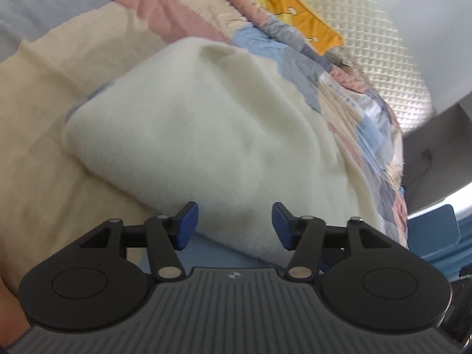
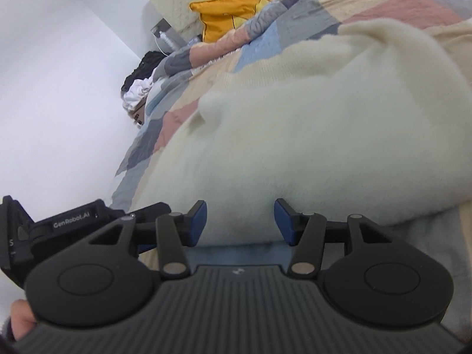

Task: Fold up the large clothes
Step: 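Slide both grippers under the folded cream blanket's edge, then grasp the blanket edge with both grippers and roll it over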

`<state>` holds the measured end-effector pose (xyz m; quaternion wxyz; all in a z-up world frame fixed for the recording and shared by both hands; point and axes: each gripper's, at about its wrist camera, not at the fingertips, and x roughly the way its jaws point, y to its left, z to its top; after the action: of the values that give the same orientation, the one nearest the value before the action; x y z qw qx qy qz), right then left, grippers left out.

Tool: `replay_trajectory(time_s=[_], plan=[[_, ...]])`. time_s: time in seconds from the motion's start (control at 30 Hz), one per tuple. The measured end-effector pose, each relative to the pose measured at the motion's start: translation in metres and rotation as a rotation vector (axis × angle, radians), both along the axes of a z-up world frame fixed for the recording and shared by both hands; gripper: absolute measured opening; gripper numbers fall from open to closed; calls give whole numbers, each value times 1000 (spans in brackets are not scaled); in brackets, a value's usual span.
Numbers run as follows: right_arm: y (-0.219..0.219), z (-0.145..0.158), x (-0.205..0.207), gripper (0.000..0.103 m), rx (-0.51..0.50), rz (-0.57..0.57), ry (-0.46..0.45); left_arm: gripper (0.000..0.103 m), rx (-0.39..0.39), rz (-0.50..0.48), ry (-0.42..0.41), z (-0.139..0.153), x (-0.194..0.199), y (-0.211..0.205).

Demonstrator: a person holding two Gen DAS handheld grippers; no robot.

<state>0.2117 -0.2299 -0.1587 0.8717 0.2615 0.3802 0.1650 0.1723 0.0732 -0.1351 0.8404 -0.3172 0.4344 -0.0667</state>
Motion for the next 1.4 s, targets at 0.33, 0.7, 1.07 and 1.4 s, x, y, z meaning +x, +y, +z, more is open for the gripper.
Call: replay_trajectory(time_s=[0.33, 0.7, 1.07, 1.4], plan=[[-8, -33, 10, 88, 237, -2, 184, 76, -108, 142, 100, -24, 5, 24], [-51, -62, 13, 87, 447, -278, 271, 88, -215, 199, 149, -47, 15, 31], [-93, -75, -8, 85, 620, -541, 240, 88, -217, 243, 132, -52, 38, 27], [-71, -57, 8, 59, 351, -453, 141, 54, -147, 256, 51, -42, 36, 26]])
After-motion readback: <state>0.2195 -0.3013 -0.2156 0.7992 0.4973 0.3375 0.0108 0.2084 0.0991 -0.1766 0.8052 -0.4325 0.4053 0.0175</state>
